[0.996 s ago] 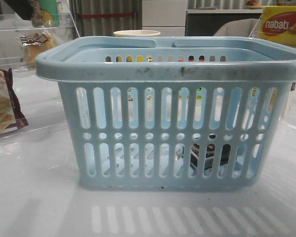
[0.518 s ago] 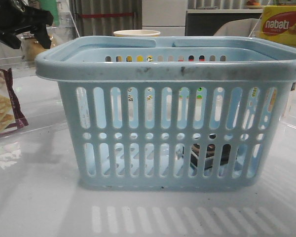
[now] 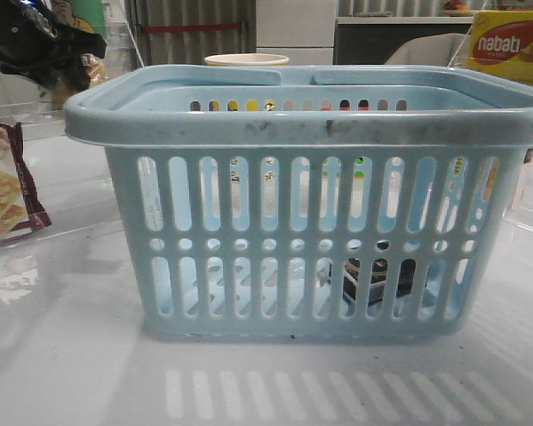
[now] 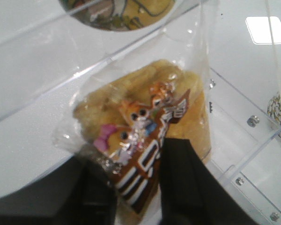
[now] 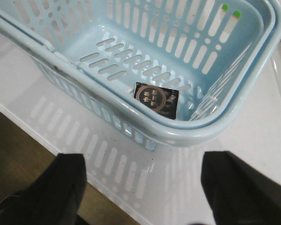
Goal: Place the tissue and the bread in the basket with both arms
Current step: 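Reach the left gripper to the wrapped bread cake on the shelf and grasp it, then carry the bread cake with the left gripper over the basket and release it inside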
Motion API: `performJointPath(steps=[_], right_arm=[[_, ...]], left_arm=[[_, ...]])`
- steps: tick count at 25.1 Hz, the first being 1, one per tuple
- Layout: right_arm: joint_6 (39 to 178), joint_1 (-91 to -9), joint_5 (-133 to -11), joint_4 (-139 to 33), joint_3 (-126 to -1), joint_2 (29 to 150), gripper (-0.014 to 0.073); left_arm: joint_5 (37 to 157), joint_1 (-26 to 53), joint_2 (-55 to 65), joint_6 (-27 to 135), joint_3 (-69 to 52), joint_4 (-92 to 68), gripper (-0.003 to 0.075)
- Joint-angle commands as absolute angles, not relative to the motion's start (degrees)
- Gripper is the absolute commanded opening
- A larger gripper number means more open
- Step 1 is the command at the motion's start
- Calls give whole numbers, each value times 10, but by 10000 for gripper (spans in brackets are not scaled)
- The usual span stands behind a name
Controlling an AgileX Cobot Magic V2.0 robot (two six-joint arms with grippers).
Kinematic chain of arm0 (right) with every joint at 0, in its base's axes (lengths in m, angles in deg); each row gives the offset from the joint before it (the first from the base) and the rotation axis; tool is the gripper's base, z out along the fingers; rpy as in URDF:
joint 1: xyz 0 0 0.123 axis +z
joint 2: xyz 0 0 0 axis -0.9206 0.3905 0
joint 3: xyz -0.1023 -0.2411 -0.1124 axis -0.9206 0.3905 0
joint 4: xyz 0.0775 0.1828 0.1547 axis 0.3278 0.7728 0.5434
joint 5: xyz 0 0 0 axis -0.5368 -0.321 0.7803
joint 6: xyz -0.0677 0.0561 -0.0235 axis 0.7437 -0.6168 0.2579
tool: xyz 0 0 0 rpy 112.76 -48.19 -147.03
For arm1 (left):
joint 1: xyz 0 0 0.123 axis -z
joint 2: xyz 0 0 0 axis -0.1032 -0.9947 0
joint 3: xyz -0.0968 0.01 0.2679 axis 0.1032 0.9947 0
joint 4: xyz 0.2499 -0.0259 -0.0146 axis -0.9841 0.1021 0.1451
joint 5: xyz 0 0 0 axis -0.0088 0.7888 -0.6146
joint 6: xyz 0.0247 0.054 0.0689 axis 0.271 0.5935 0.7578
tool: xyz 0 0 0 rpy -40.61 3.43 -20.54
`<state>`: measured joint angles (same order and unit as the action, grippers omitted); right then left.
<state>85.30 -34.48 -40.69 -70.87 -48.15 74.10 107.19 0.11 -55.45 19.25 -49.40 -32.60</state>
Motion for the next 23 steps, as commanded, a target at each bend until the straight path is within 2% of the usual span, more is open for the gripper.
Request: performJointPath(steps=[1, 5, 12, 19, 23], right_arm=[[855, -346, -443, -717, -497, 738, 609], [855, -346, -443, -717, -497, 738, 609], [855, -346, -443, -717, -497, 738, 609], [855, -346, -443, -717, -497, 738, 609], [855, -346, -443, -717, -497, 738, 609]], left_arm=[[1036, 0, -513, 189, -519, -330, 167], [1072, 6, -469, 189, -519, -329, 90], [1158, 46, -328, 241, -519, -329, 91], [1189, 161, -184, 267, -456, -326, 91], [1188, 240, -149, 267, -389, -327, 91]])
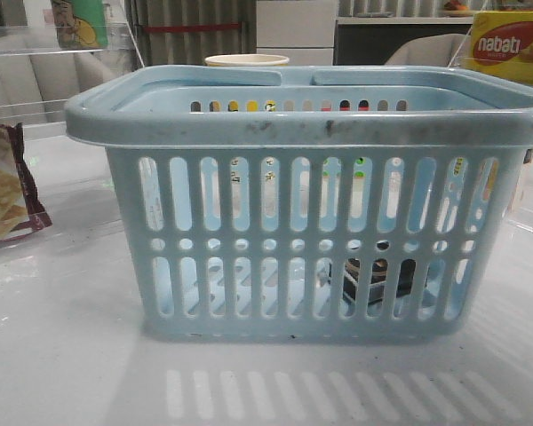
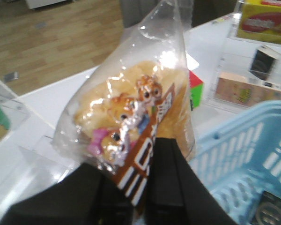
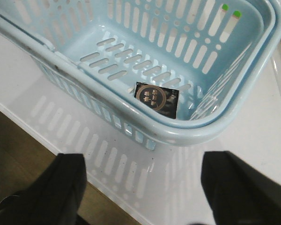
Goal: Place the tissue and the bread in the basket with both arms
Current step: 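Carry the bread cake with the left gripper over the basket and release it inside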
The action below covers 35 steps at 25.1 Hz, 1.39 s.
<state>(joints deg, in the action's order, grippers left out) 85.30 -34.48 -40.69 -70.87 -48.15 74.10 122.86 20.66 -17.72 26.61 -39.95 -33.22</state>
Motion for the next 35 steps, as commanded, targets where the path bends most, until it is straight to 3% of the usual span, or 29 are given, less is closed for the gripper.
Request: performJointPath(steps=[1, 8, 10, 13, 15, 23, 35], right_arm=[[855, -346, -443, -717, -497, 738, 609], [855, -346, -443, -717, -497, 738, 609], [855, -346, -443, -717, -497, 738, 609], [855, -346, -443, -717, -497, 738, 609], [855, -346, -443, -717, -497, 738, 609], [855, -346, -443, -717, -497, 738, 609], [855, -346, -443, -717, -497, 738, 609]], left_arm=[[1188, 263, -149, 267, -371, -327, 91], [1123, 352, -190, 267, -271, -323, 105], [1102, 359, -215, 267, -266, -321, 212], [1084, 362, -234, 267, -266, -286, 447], [1094, 362, -228, 267, -266, -282, 524], [1192, 361, -86, 267, -247, -278, 529], [1269, 361, 198, 154, -25, -341, 529]])
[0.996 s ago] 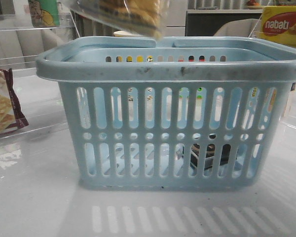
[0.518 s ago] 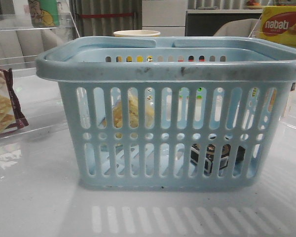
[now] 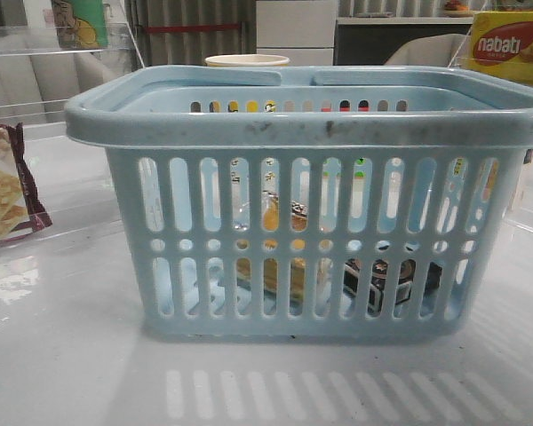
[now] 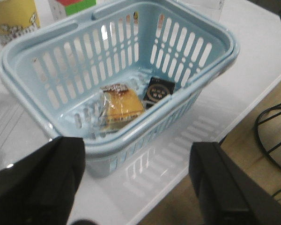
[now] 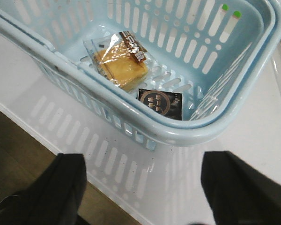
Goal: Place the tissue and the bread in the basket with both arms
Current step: 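Carry the bread cake with the left gripper over the basket and release it inside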
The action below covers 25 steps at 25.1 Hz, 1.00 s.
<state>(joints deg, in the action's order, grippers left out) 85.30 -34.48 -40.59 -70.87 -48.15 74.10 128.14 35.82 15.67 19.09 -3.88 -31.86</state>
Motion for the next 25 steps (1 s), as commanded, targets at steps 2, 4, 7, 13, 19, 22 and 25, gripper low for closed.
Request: performJointPath(steps=[2, 4, 7, 13, 19, 22, 25], right_arm=[[855, -346, -443, -717, -497, 738, 609], [855, -346, -443, -717, -497, 738, 609], [855, -346, -443, -717, -497, 738, 609], [855, -346, -442, -718, -497, 748, 450], [855, -346, -442, -718, -497, 762, 54], [855, -346, -445, -718, -497, 768, 55], [855, -346, -443, -718, -497, 768, 55]], left_arm=[[1294, 361, 237, 118, 4, -381, 529], [1315, 361, 277, 84, 30, -420, 529], [1329, 361, 327, 81, 65, -429, 529], [1326, 361, 389, 84, 103, -429, 454], [1312, 361, 392, 84, 122, -429, 169], [1315, 361, 392, 84, 128, -430, 93], [1315, 361, 392, 84, 128, -430, 91]])
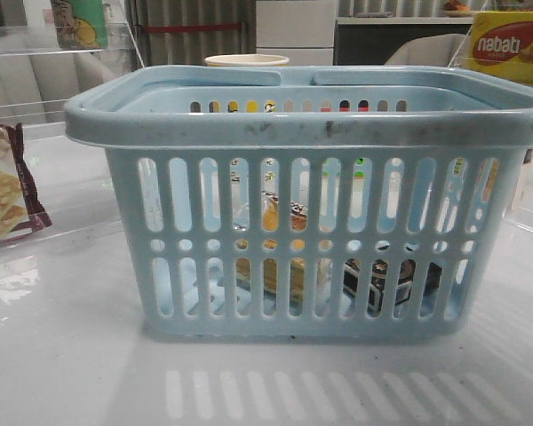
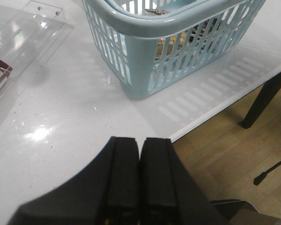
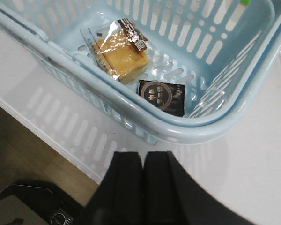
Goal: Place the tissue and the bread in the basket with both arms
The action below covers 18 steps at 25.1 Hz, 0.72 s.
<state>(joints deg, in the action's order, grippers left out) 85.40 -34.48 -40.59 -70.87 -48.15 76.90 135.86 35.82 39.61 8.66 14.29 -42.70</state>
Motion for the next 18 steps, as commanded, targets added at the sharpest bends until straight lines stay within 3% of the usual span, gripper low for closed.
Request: performJointPath(steps=[1, 18], right_arm=[[855, -346, -443, -718, -497, 768, 55], [855, -346, -443, -718, -497, 768, 55]], left_arm=[[1315, 361, 392, 84, 128, -430, 91], [1314, 361, 401, 84, 130, -430, 91]])
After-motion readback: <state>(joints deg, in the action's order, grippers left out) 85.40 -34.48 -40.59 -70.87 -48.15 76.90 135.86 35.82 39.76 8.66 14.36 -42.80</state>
